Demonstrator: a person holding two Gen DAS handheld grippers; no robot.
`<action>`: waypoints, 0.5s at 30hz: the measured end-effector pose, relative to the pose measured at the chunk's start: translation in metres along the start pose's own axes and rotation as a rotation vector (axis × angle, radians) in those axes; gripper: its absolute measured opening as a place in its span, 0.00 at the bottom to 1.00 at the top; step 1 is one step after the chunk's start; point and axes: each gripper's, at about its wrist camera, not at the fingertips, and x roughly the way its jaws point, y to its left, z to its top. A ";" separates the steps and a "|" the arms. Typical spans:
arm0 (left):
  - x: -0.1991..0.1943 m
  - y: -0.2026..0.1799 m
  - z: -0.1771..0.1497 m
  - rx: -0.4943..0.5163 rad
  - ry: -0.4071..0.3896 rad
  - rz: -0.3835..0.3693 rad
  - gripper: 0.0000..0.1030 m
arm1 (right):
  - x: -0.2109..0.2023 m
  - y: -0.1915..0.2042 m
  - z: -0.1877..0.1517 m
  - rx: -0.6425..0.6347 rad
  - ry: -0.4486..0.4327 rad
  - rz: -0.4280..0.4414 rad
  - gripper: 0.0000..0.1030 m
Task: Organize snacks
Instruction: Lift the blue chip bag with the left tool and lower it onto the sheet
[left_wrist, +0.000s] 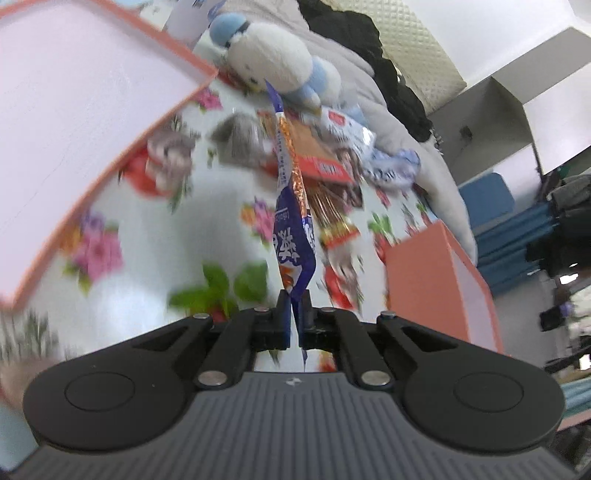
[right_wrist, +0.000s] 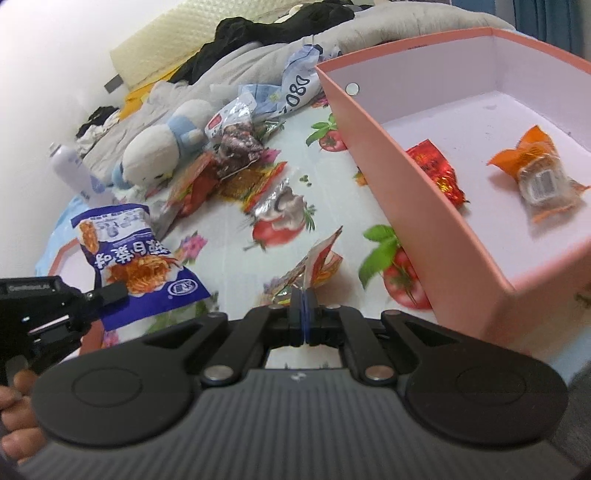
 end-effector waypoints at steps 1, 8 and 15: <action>-0.004 0.002 -0.006 -0.018 0.009 -0.011 0.04 | -0.005 0.000 -0.003 -0.005 0.001 0.000 0.03; -0.033 -0.009 -0.053 -0.035 0.076 -0.028 0.04 | -0.035 -0.003 -0.018 -0.035 0.021 -0.017 0.03; -0.041 0.000 -0.086 -0.066 0.143 0.015 0.04 | -0.053 -0.011 -0.036 -0.034 0.075 -0.018 0.05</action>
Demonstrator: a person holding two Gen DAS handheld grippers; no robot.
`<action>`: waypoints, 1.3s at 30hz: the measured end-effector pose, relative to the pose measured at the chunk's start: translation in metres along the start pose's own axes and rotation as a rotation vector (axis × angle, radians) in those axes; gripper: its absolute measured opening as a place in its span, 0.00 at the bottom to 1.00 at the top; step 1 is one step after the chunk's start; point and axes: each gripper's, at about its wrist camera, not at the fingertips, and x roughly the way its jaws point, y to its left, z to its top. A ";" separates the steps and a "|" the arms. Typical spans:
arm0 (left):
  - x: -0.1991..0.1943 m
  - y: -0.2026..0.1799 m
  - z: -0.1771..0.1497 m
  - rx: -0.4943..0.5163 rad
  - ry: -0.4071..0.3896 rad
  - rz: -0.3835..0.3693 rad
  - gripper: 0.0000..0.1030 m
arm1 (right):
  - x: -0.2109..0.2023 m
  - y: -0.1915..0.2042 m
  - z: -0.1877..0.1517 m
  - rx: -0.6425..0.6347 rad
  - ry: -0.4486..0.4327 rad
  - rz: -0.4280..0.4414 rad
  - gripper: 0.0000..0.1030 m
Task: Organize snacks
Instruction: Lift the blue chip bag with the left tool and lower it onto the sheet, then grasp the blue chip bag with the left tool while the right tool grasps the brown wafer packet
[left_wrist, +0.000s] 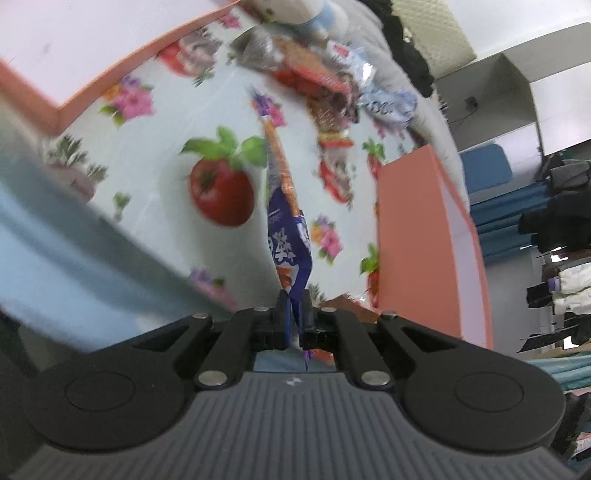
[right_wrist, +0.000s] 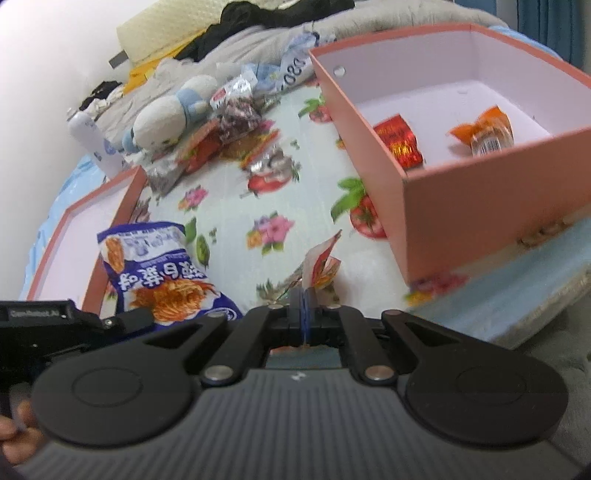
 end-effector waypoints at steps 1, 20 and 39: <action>-0.002 0.003 -0.003 -0.007 0.001 0.009 0.04 | -0.002 0.000 -0.002 -0.006 0.000 0.000 0.06; -0.036 -0.011 -0.018 0.101 -0.085 0.217 0.65 | -0.017 0.011 -0.011 -0.261 0.002 0.077 0.54; 0.050 -0.052 0.050 0.581 -0.052 0.295 0.78 | 0.049 0.018 -0.007 -0.542 0.008 0.042 0.74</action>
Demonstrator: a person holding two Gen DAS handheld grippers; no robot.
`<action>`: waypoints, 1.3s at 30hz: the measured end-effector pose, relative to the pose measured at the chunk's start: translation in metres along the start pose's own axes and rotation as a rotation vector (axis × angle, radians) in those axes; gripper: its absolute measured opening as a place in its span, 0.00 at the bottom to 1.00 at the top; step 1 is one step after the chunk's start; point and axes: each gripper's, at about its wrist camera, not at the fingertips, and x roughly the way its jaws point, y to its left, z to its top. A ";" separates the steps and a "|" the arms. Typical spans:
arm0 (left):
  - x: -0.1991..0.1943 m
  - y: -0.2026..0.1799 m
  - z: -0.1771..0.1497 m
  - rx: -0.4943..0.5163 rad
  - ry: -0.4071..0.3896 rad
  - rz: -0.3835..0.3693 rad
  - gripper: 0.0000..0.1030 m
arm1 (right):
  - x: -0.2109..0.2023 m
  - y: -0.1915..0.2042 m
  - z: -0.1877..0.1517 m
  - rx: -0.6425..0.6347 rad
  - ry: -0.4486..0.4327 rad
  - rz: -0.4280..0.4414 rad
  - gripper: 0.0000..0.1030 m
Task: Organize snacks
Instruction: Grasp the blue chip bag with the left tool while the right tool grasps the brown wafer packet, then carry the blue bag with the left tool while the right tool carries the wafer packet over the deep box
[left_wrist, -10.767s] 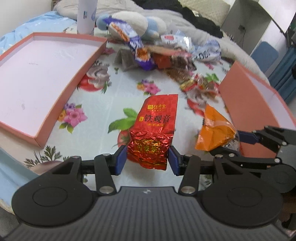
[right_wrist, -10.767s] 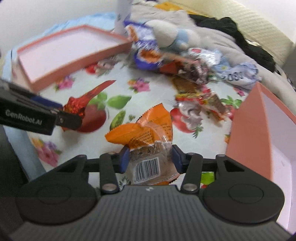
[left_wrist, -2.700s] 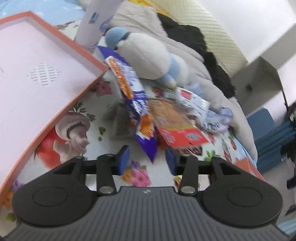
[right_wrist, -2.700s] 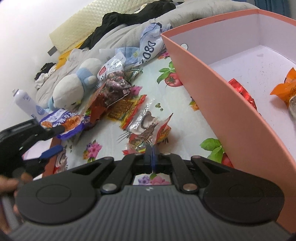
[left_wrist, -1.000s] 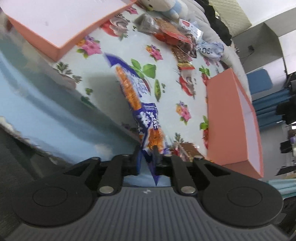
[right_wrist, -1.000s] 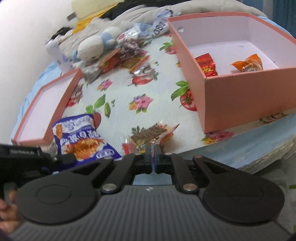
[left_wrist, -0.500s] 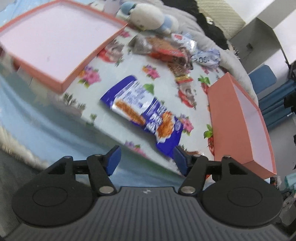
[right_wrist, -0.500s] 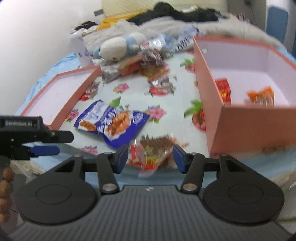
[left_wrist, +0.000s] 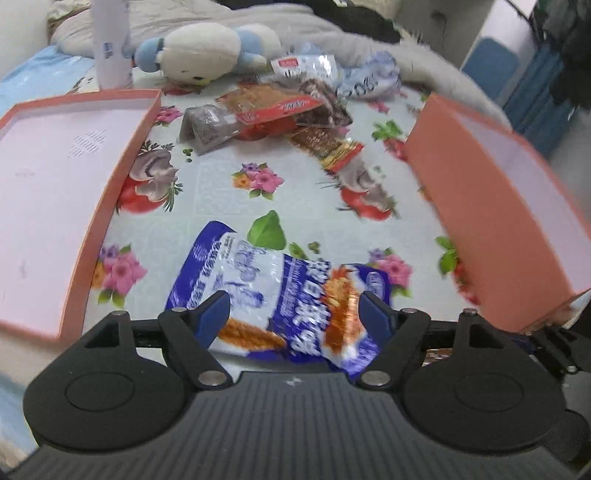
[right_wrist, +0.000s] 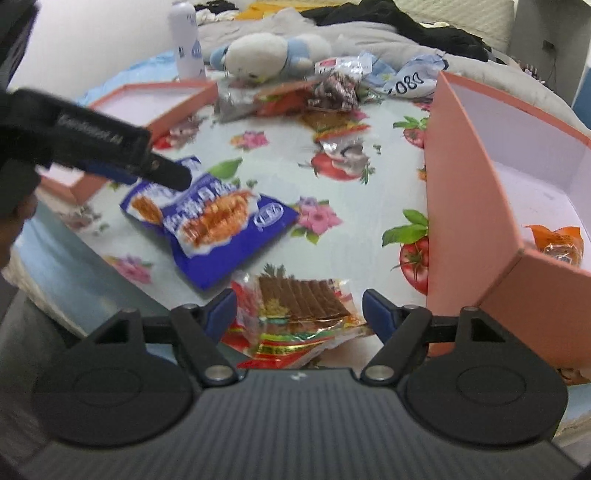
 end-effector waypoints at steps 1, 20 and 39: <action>0.008 0.000 0.001 0.021 0.008 0.005 0.78 | 0.003 -0.002 -0.002 0.008 0.004 -0.003 0.74; 0.043 -0.010 -0.018 0.044 0.016 0.018 0.71 | 0.015 -0.008 -0.015 -0.006 0.032 0.077 0.59; 0.008 -0.020 -0.033 -0.095 -0.037 -0.008 0.08 | -0.008 -0.023 0.003 0.150 -0.041 0.046 0.48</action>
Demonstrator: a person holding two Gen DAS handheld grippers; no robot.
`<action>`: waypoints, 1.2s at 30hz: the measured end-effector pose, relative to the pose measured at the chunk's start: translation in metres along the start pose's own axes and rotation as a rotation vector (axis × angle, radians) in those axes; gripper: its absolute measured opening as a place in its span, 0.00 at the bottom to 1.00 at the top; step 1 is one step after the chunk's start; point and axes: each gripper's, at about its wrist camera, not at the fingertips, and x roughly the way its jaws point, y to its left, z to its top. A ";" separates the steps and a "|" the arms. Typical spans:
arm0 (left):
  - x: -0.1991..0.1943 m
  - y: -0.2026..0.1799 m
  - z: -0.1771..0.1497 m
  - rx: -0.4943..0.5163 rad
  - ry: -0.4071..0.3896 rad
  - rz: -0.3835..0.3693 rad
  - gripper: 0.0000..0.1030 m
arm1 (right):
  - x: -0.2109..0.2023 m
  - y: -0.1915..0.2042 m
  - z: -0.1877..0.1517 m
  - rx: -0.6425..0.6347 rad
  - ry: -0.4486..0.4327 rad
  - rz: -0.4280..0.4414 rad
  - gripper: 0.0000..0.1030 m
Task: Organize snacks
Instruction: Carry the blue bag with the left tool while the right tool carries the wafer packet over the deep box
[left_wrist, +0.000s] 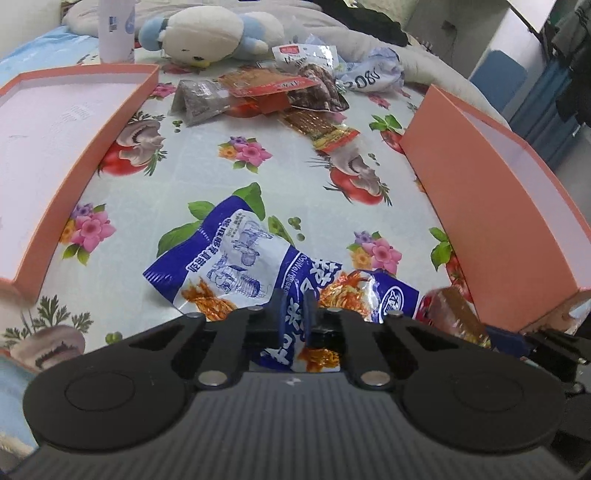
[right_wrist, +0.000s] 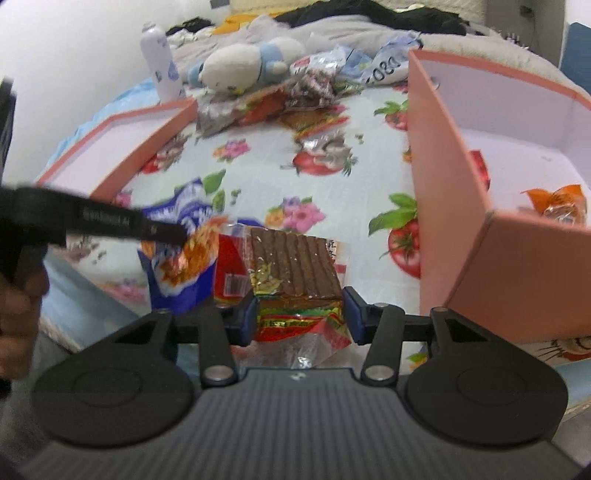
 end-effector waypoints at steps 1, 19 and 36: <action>-0.002 0.000 0.000 -0.009 -0.004 0.004 0.07 | -0.002 0.001 0.002 -0.004 -0.008 -0.005 0.48; -0.085 -0.018 0.016 -0.139 -0.185 -0.015 0.04 | -0.075 -0.005 0.036 0.033 -0.151 -0.049 0.48; -0.119 -0.111 0.037 -0.037 -0.257 -0.166 0.02 | -0.144 -0.059 0.038 0.134 -0.257 -0.185 0.48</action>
